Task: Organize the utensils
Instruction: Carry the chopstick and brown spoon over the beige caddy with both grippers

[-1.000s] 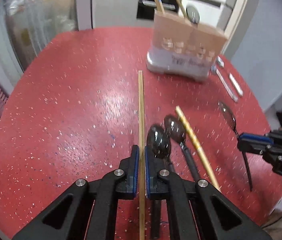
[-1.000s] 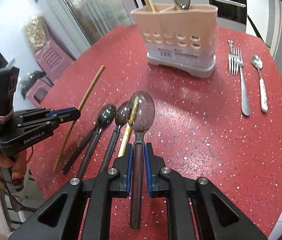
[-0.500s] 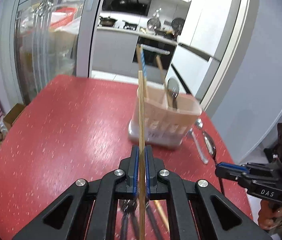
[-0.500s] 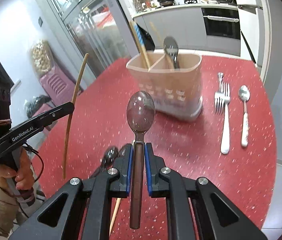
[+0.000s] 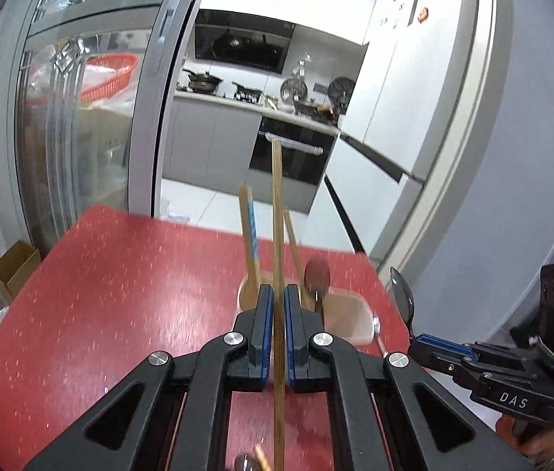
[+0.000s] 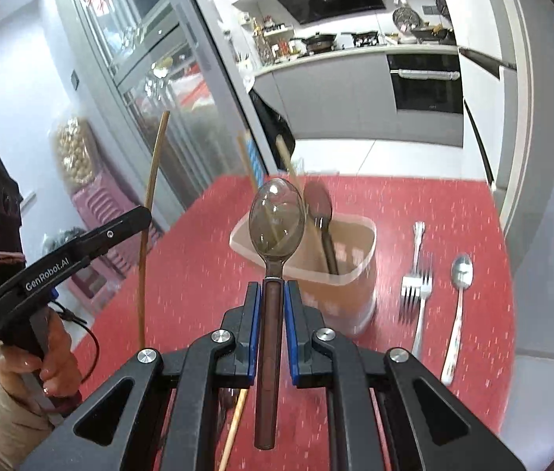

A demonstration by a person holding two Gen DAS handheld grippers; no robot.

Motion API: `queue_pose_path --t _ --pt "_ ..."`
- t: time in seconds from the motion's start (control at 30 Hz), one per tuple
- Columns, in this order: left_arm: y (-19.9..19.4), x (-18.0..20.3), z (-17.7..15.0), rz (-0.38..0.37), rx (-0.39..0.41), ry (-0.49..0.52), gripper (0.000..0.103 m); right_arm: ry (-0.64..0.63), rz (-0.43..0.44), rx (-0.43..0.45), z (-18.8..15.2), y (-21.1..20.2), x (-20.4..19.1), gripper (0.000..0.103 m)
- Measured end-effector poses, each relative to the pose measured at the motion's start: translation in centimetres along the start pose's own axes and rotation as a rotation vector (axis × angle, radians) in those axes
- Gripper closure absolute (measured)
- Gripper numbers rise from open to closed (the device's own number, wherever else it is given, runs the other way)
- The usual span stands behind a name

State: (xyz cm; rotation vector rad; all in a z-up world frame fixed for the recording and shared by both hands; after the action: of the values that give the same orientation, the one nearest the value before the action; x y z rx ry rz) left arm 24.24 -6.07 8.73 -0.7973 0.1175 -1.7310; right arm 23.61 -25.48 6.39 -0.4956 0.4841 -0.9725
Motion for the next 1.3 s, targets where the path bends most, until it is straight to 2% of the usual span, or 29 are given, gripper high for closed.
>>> queue_pose_path --t 0.3,0.6,0.97,1.13,1.3 --pt "3.4 1.5 5.0 0.028 0.105 0.000 0.072 0.020 -0.047 0.084 5.6 1.9 2.7 0.090" --pt "8.1 0.9 6.5 0.065 0.180 -0.017 0.072 0.023 -0.118 0.138 7.7 4.9 5.1 0.090" --pt "11.4 -0.6 4.3 0.086 0.251 -0.009 0.072 -0.102 -0.229 0.194 6.0 8.9 4.5 0.090" --pt "11.9 -1.0 3.0 0.093 0.244 -0.006 0.072 -0.158 -0.254 0.203 4.8 9.6 3.7 0.090" --pt "11.7 -0.9 1.4 0.126 0.238 0.046 0.072 -0.197 -0.264 0.199 3.3 9.7 2.9 0.090"
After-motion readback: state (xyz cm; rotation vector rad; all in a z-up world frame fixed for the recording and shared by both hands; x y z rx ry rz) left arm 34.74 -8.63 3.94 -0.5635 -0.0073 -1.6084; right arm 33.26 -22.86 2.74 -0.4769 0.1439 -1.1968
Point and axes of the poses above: each gripper's, at about its wrist camera, not at the fingertips, and y roughly the way its jaws point, x to its right, z to its top, the point moved 5 cm from there along y, roughly the way its jaws point, and after that the axes turned 11 degrees about -y, right-handed, at the moved point
